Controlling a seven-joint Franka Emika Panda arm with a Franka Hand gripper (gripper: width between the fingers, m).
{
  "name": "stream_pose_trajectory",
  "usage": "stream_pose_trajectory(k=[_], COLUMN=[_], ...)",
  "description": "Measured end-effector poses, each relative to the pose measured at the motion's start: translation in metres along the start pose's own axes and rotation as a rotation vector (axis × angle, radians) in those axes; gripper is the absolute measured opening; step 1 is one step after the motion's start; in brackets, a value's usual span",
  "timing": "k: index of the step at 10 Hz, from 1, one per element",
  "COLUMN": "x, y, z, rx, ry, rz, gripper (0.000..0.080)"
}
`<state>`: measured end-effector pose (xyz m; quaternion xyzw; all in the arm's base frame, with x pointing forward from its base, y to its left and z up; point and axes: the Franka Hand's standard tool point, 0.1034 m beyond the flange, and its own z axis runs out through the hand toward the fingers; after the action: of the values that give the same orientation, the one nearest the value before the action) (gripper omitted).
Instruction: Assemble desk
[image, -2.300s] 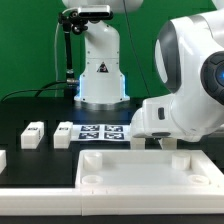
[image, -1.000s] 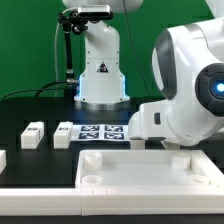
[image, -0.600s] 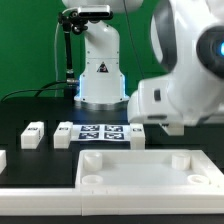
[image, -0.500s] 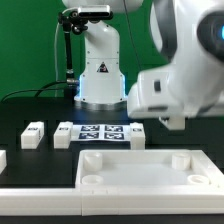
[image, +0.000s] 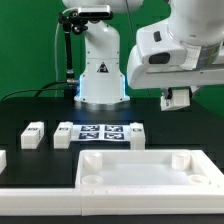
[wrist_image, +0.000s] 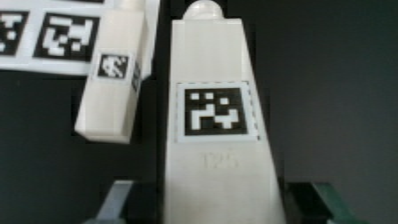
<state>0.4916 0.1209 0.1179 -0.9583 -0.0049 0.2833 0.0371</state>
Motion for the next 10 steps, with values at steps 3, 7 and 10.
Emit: stream_pose_trajectory(k=[3,7,10], x=[0.007,0.022,0.044], y=[0.014,0.018,0.027], z=[-0.06,-0.077,-0.095], rx=[0.011,0.003,-0.002], ry=[0.179,0.471,0.67], rz=[-0.095,-0.112,-0.125], gripper=[0.0289,0.0289,0.0289])
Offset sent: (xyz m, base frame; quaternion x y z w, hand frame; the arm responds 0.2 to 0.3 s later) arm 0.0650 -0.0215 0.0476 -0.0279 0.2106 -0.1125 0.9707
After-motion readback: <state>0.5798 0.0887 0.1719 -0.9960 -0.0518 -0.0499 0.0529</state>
